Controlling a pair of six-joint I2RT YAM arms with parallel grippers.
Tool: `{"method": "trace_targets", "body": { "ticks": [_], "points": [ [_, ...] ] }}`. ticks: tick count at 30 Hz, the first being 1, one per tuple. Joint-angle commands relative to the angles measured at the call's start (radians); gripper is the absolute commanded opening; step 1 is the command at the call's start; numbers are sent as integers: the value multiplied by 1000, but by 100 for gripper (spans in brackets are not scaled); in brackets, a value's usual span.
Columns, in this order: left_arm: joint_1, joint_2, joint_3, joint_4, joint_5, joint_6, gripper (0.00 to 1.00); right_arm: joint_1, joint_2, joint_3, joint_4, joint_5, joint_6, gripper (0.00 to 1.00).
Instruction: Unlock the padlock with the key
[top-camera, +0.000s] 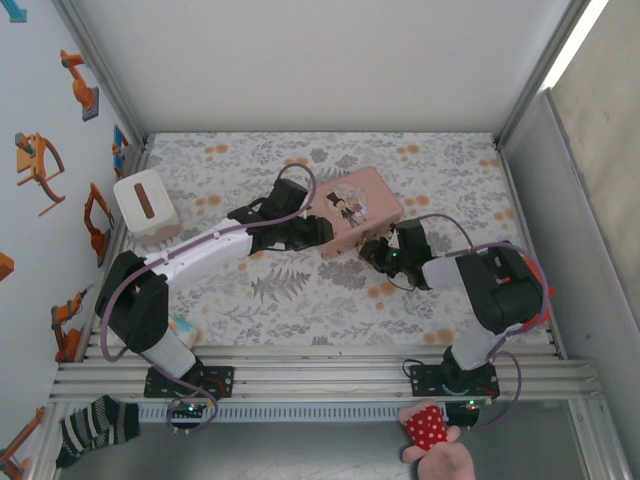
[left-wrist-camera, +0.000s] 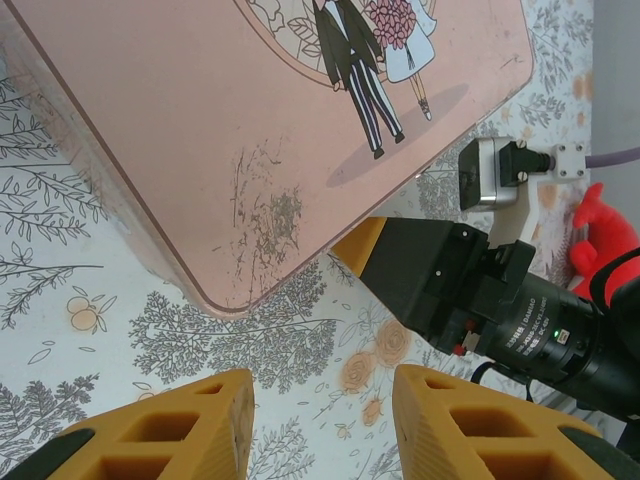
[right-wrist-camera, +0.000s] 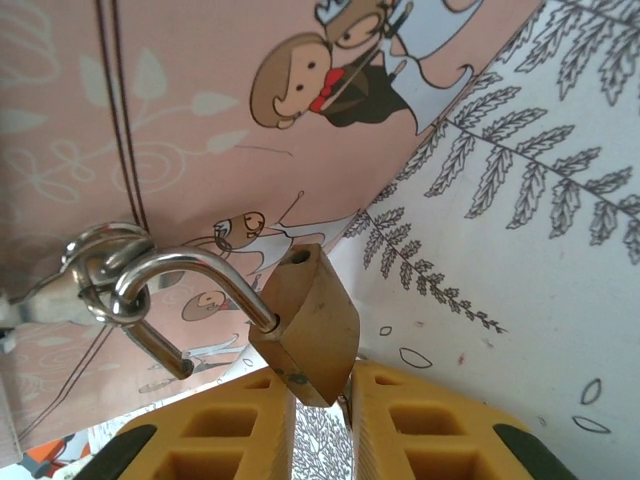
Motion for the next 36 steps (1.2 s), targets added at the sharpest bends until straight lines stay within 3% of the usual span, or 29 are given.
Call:
{"method": "trace_targets", "body": {
  "ticks": [1,8,27,36],
  "points": [
    [4,-29,-9,2,-9,14,41,6,17,4,4,40,-34,17],
    [4,-13,-3,11,2,11,41,6,3,-7,4,35,-33,0],
    [7,-9,-6,12,3,12,41,4,-34,-58,125,76,236,0],
    [7,-2,-2,11,3,11,41,2,-70,-68,143,100,285,0]
  ]
}}
